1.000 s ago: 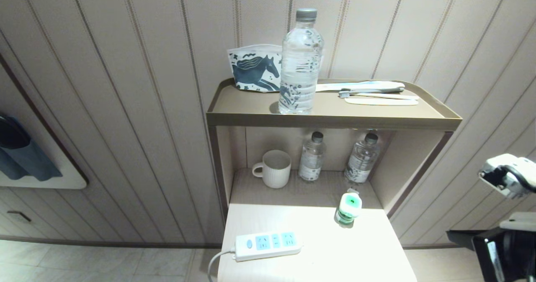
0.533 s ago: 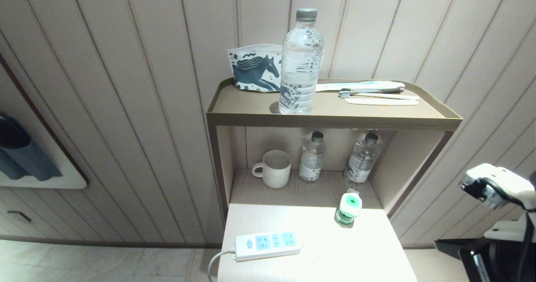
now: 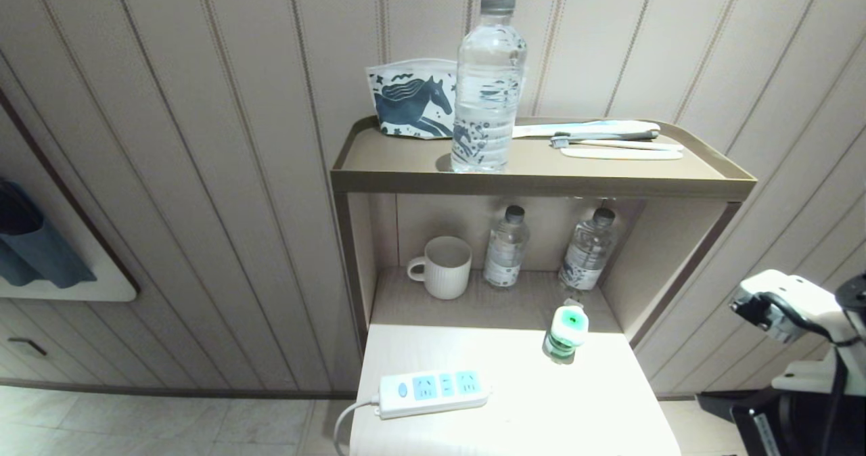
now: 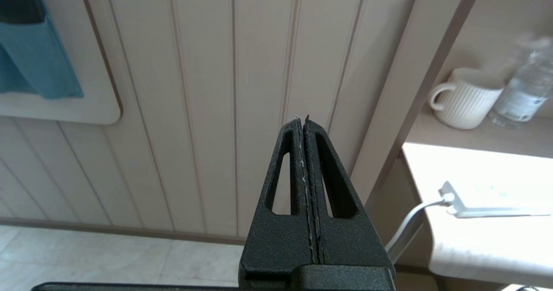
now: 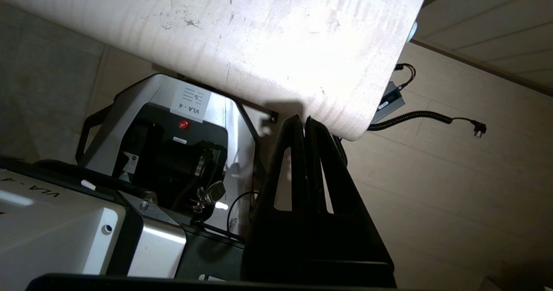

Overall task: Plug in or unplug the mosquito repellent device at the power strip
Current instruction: Pick up the mosquito repellent liquid

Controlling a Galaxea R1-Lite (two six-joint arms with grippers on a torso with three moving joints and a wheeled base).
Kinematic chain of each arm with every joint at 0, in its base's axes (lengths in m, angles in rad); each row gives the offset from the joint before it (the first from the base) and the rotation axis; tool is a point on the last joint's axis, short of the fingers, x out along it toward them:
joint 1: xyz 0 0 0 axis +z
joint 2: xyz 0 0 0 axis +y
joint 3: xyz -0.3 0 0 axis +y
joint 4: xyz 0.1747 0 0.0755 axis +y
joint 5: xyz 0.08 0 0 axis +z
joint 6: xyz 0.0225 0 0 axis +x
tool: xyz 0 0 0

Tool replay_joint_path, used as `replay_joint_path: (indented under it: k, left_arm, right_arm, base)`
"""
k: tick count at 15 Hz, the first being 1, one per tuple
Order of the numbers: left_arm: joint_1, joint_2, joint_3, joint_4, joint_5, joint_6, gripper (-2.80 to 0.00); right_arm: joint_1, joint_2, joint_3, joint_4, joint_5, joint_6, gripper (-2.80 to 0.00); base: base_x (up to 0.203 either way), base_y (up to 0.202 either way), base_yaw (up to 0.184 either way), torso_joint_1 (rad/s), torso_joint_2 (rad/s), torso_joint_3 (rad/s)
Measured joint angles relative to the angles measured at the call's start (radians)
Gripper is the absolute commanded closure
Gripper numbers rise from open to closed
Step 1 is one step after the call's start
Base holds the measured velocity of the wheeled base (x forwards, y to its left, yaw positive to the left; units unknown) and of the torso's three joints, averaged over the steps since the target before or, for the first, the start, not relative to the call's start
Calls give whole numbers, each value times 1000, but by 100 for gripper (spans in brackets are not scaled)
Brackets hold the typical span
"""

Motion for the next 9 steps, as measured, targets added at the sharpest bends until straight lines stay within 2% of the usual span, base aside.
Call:
replay_joint_path:
  k: [3,9]
  left_arm:
    - [0,0,0,1,0,0,0]
    - [0,0,0,1,0,0,0]
  right_arm:
    - [0,0,5,-32,-12,3,0]
    - [3,-9,22,-35,-48,3,0]
  base:
    - [0,0,0,-191,414,225]
    - [0,0,0,-247,537,289]
